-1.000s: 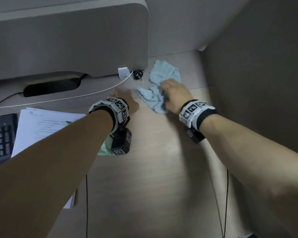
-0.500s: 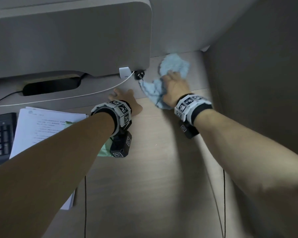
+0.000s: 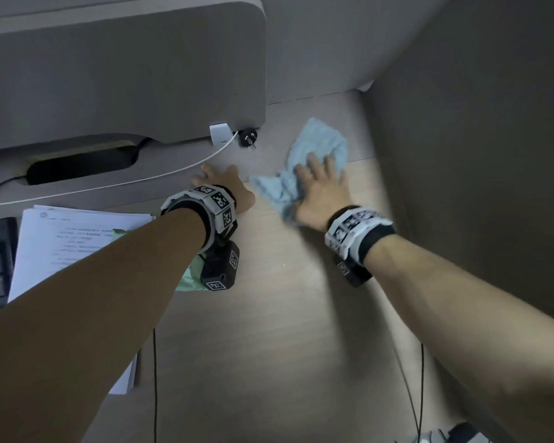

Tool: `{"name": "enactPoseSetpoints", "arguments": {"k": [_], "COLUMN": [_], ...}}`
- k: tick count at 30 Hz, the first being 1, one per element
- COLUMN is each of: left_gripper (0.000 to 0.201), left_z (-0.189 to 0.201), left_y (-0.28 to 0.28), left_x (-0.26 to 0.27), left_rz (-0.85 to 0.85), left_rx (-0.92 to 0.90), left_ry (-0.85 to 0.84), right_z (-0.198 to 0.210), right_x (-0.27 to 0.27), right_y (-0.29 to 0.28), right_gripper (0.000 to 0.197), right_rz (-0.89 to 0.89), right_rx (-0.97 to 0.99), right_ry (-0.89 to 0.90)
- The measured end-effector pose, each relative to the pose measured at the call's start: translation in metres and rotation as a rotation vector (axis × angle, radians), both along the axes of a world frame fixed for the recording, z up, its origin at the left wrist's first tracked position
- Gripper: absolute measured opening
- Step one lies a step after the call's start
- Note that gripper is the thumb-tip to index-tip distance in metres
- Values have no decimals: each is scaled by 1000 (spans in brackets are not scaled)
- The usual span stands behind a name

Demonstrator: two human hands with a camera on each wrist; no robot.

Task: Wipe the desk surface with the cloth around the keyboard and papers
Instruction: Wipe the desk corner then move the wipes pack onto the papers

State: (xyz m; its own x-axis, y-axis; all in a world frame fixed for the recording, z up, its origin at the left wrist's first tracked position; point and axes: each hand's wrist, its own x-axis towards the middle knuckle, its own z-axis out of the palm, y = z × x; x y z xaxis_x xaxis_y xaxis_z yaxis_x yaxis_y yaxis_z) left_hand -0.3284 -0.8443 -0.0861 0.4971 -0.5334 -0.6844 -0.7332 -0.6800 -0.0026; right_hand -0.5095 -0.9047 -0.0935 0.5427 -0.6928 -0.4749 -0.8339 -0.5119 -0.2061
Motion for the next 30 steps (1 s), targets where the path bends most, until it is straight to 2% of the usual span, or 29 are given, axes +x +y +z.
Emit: {"name": "enactPoseSetpoints", "arguments": {"k": [2, 5, 7, 11, 14, 16, 18, 20, 22, 24, 27, 29, 30], "left_gripper": [59, 58, 57, 60, 59, 57, 46, 35, 36, 39, 36, 38, 39], "left_z": [1, 3, 2, 1, 4, 7, 10, 16, 23, 32, 37, 36, 35], "left_y": [-1, -2, -2, -1, 0, 1, 3, 11, 21, 35, 53, 68, 73], "left_x": [0, 2, 4, 5, 4, 2, 1, 1, 1, -1, -4, 0, 1], "left_rz": [-2, -24, -31, -34, -29, -16, -27, -59, -87, -128, -268, -337, -351], "left_rx": [13, 39, 47, 53, 33, -2, -70, -107, -113, -133, -140, -124, -115], "left_ry": [13, 10, 18, 22, 28, 66, 90, 96, 96, 105, 96, 76, 69], "right_z": [-3, -11, -13, -19, -18, -13, -13, -13, -12, -10, -10, -11, -10], "right_x": [-5, -31, -48, -75, -70, -53, -41, -42, -55, -72, -82, -63, -49], "right_y": [34, 33, 11, -33, -33, -4, 44, 94, 113, 105, 91, 108, 121], "right_gripper": [92, 76, 69, 66, 68, 79, 84, 77, 70, 68, 65, 67, 71], "right_rz": [140, 192, 130, -125, -217, -147, 0, 173, 257, 146, -148, -229, -214], "right_rx": [-19, -78, -118, -156, -190, -148, -111, -85, -79, -79, -107, -134, -132], "right_ry": [-16, -43, -40, 8, 52, 96, 49, -4, -5, 12, 42, 47, 45]}}
